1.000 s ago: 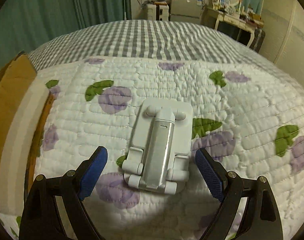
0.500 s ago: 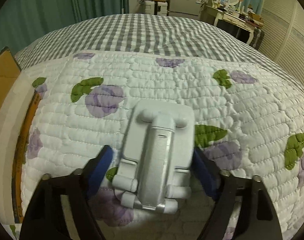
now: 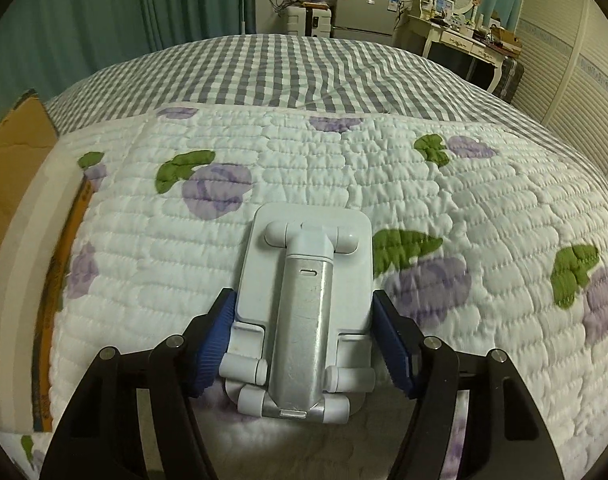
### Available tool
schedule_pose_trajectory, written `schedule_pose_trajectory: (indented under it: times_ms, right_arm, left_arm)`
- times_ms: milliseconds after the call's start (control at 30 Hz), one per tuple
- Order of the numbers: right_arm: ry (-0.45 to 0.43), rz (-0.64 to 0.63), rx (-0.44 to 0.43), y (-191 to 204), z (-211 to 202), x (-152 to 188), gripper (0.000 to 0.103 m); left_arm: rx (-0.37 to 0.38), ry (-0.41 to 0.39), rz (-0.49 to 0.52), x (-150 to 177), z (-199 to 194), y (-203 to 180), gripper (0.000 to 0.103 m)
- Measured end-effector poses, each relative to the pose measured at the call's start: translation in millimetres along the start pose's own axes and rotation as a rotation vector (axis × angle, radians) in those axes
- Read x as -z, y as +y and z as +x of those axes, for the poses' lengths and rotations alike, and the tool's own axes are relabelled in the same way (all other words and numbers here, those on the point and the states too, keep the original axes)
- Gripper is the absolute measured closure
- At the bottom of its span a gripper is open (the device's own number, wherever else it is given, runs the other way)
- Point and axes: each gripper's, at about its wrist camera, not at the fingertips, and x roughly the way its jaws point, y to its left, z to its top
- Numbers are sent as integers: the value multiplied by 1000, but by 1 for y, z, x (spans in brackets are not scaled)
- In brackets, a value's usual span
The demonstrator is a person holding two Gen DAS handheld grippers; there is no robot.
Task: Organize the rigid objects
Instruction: 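Return the right tool and grasp the white folding phone stand, then carry the white phone stand into the box and release it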
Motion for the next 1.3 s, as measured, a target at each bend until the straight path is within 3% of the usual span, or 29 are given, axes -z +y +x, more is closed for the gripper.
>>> schedule_pose_trajectory:
  times_ms: [433, 1033, 1300]
  right_arm:
    - [-96, -51, -82, 32, -63, 11, 36]
    - [-350, -203, -255, 112, -184, -47, 36]
    - [-337, -257, -315, 169, -184, -45, 36]
  left_arm:
    - [4, 0, 1, 0, 0, -1, 94]
    - [7, -2, 1, 0, -1, -1, 94]
    - [18, -3, -1, 0, -1, 0, 94]
